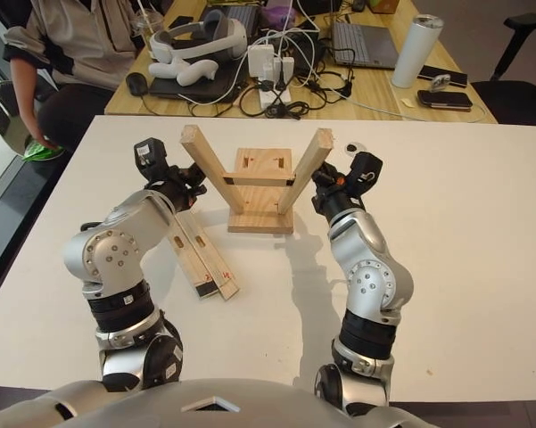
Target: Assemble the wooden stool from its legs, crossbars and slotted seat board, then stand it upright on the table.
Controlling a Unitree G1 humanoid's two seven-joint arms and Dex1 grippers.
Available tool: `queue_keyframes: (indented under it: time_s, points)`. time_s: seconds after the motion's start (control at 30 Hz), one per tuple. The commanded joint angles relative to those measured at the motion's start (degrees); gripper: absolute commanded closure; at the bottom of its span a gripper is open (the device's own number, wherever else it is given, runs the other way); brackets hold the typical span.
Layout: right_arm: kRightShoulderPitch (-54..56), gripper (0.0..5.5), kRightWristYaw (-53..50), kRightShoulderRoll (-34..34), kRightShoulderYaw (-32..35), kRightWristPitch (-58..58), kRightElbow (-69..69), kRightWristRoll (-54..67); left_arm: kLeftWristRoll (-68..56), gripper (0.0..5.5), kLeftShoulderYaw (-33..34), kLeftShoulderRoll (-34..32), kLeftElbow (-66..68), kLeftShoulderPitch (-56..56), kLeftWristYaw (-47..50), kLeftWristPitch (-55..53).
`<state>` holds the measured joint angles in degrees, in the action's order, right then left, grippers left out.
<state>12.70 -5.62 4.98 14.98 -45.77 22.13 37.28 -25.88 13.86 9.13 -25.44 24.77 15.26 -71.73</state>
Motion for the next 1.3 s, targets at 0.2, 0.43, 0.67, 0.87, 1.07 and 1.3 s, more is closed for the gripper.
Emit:
queue_keyframes:
  time_s: [0.2, 0.43, 0.67, 0.87, 1.07, 1.3]
  points:
    - [4.1, 4.71, -1.5, -0.3, 1.4, 0.0, -0.5, 2.4, -4.8, 3.41, 1.5, 8.0, -4.1, -0.2, -0.1, -11.0]
    - [22.9, 4.71, 6.1, -14.0, 8.2, 6.1, 1.1, 8.3, -2.8, 3.41, 9.1, -9.9, -1.5, 6.7, -5.9, -2.5]
    - [43.8, 4.71, 13.1, -25.8, 7.4, 2.3, -7.1, 15.7, -3.5, 3.41, 12.9, -13.2, 0.6, 10.4, -8.0, 3.3]
    - [12.0, 4.71, 4.2, -24.2, -2.4, -20.4, -7.5, 14.7, -3.4, 3.41, 13.0, -12.5, 0.6, 9.7, -7.3, 4.5]
    - [0.1, 4.71, 3.9, -24.0, -9.1, -22.2, -4.4, 12.4, -2.9, 3.41, 12.5, -11.5, 1.2, 9.6, -6.8, 5.9]
    - [11.4, 4.71, 6.7, -23.1, -7.5, -8.3, -4.4, 7.0, -3.1, 3.41, 11.9, -11.7, 2.1, 9.8, -6.7, 7.7]
